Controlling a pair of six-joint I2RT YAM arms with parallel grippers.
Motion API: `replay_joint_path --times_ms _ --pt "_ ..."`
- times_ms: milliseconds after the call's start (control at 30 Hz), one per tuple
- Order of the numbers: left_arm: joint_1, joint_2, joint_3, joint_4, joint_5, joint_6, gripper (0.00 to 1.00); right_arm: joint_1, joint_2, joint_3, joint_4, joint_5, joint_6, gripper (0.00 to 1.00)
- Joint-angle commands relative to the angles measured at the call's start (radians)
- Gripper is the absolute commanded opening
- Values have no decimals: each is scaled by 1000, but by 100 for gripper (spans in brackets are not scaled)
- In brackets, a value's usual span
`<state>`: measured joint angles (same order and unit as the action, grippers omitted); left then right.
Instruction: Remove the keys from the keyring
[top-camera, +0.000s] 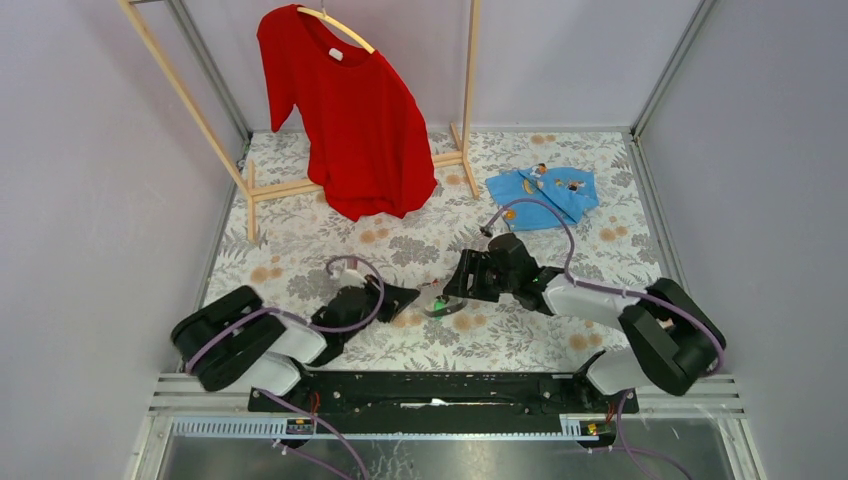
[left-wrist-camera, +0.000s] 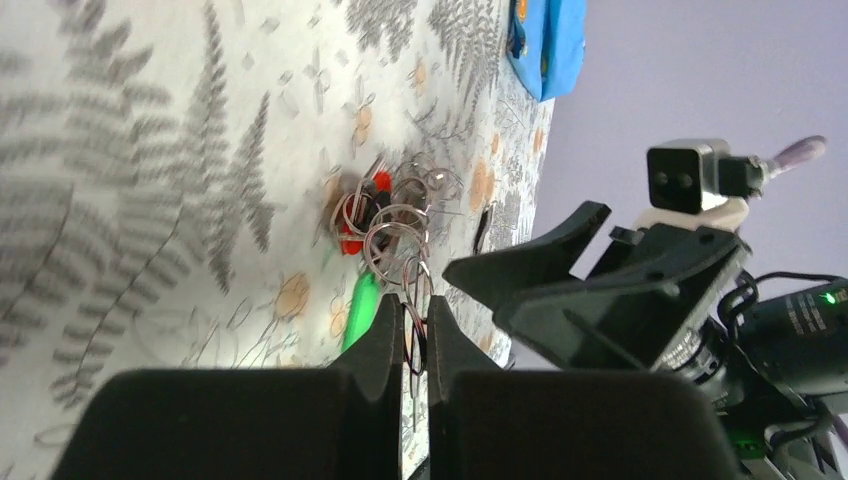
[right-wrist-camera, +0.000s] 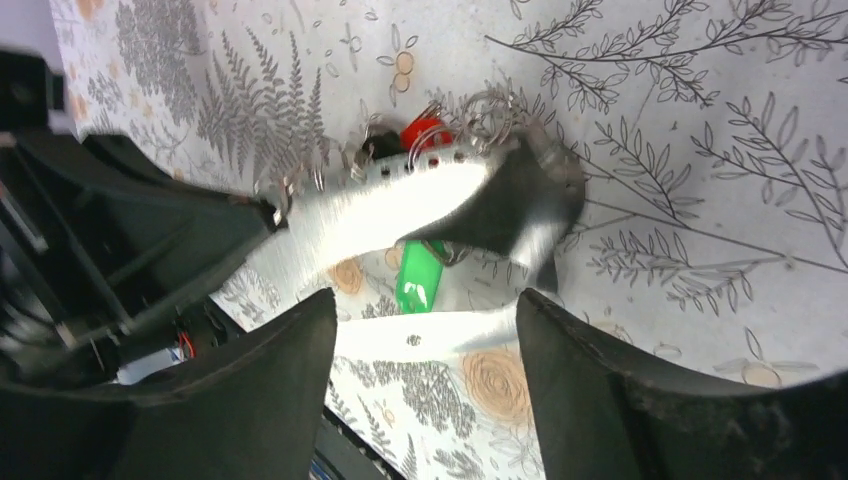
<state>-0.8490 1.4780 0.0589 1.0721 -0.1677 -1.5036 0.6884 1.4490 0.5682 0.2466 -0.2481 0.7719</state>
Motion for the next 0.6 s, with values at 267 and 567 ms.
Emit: replay_joint_path --times_ms 267,567 --pt "323 -229 511 -1027 867 826 0 5 -364 152 -293 -14 -379 95" --pt "323 -211 738 -1365 1096 1128 0 6 -478 220 -488 -192 -496 98"
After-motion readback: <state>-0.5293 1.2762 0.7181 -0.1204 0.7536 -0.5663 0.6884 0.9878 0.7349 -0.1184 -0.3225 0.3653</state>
